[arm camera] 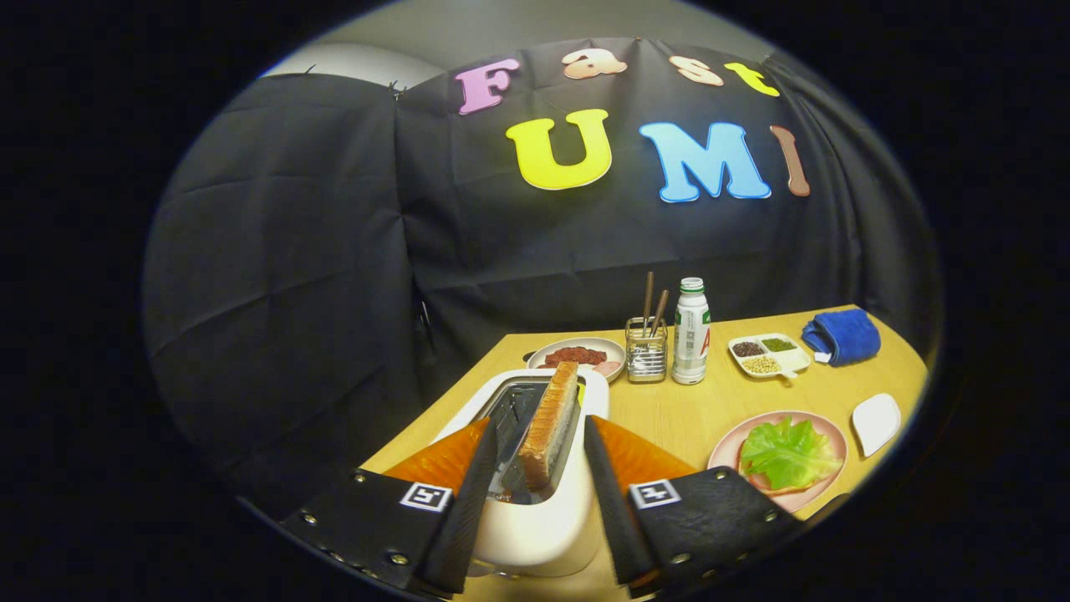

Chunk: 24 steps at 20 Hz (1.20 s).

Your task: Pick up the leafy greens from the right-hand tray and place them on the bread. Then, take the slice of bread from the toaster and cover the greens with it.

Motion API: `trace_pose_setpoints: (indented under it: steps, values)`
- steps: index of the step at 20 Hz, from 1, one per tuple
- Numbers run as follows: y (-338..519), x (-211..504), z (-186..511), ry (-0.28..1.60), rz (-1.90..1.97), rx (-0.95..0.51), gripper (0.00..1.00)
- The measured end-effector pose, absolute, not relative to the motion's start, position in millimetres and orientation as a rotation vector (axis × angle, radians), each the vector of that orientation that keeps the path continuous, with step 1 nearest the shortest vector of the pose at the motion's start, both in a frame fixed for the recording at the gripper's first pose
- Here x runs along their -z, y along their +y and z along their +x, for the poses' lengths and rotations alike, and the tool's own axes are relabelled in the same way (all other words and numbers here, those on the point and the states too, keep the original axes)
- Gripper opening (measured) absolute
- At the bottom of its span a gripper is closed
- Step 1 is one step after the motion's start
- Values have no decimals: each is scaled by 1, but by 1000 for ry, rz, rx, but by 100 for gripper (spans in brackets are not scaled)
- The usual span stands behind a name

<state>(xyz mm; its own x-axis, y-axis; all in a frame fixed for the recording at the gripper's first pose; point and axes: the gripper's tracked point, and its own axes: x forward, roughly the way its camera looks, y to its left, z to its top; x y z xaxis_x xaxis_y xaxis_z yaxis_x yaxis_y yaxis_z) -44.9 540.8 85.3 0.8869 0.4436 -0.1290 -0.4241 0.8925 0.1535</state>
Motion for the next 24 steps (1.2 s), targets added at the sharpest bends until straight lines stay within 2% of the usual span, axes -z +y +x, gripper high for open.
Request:
trace_pose_setpoints:
  steps: [1, 3, 5, 7, 11, 15, 24]
  values:
    - [542, -86, -47, 155, 117, -448, 18]
    - [542, -82, -44, 158, 103, -436, 24]
    - [539, -78, -50, 159, 96, -443, 24]
    - [547, -83, -43, 149, 87, -448, 8]
    - [546, -86, -40, 135, 103, -456, 8]
    - [532, -119, -45, 59, 176, -454, 8]
    - [462, -162, -47, -13, 297, -415, 8]
